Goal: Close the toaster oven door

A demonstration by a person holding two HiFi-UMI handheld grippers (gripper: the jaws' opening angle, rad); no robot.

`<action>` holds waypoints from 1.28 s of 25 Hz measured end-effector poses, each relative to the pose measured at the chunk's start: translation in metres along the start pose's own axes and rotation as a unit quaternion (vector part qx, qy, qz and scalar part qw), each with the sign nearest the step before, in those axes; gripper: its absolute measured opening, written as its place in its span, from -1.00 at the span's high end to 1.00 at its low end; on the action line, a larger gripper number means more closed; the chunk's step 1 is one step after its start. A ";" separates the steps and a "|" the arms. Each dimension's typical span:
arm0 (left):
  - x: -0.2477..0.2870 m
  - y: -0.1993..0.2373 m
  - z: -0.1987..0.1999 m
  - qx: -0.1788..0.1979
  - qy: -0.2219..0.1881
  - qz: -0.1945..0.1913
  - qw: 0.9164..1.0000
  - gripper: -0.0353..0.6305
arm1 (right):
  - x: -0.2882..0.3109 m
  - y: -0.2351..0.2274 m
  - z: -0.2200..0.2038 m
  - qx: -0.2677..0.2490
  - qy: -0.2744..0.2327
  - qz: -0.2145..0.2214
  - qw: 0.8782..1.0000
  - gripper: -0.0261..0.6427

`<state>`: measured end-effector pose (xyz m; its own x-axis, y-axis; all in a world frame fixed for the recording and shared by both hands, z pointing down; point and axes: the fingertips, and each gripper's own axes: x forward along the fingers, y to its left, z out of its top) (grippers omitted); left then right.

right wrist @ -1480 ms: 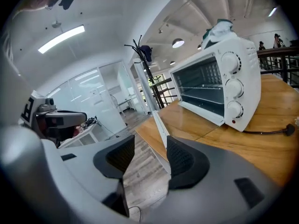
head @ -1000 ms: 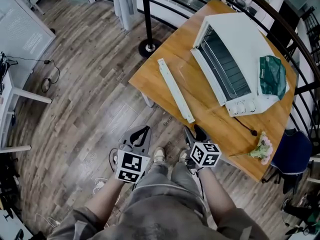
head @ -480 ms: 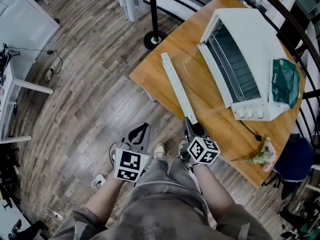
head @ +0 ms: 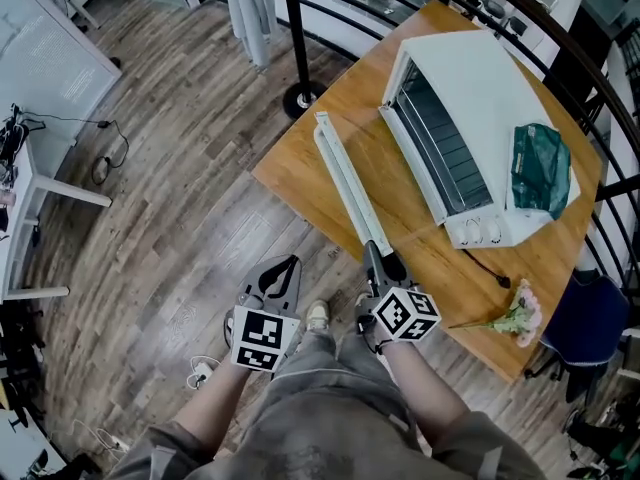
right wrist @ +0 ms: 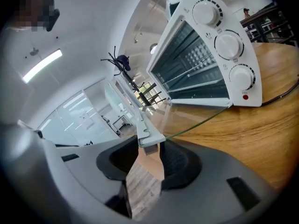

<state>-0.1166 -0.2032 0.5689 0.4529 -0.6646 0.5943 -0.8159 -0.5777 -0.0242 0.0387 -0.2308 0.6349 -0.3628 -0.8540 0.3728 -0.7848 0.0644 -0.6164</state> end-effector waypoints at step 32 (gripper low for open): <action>0.005 -0.034 0.122 0.070 -0.047 0.027 0.996 0.83 | -0.046 -0.043 0.186 0.241 -0.147 -0.022 0.959 0.53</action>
<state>-0.0425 -0.2449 0.4751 0.4470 -0.7337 0.5117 -0.7850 -0.5961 -0.1690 0.1827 -0.2897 0.5156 -0.1220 -0.9634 0.2385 -0.4480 -0.1610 -0.8794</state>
